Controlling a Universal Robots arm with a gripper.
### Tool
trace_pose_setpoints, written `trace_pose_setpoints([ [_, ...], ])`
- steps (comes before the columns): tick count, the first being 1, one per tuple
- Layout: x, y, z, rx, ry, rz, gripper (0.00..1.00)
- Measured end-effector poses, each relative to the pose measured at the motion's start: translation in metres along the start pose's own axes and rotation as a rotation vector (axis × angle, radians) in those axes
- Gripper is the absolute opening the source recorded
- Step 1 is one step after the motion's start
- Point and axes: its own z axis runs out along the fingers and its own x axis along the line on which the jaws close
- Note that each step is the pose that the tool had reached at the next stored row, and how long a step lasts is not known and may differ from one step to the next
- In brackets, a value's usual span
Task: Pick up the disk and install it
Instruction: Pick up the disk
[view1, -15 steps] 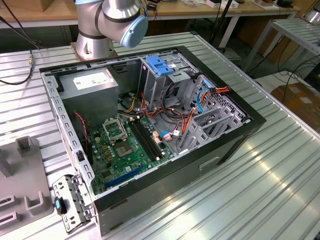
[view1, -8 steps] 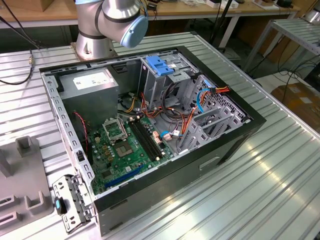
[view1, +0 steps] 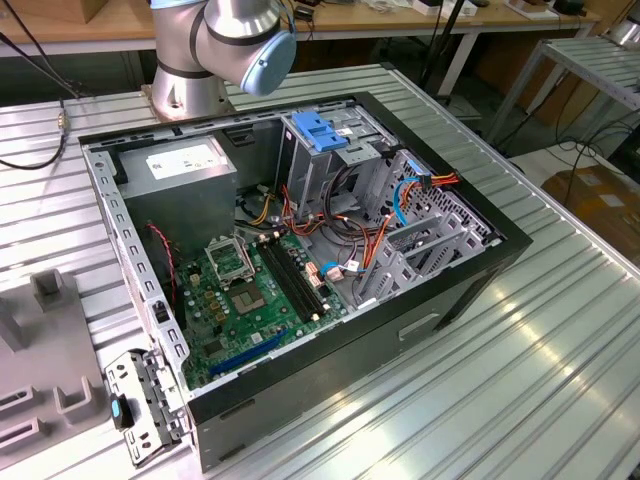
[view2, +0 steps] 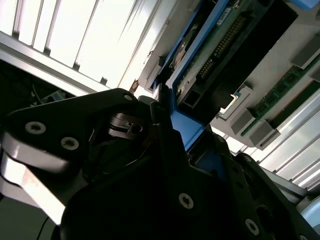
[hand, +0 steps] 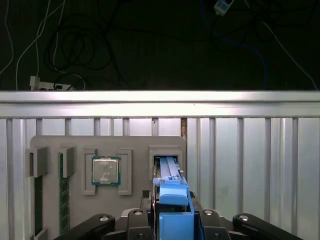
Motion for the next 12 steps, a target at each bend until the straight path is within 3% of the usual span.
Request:
trace_pose_setpoints([
  [12, 0.0042, 0.0, -0.0001, -0.0001, 0.0, -0.002, 0.37],
])
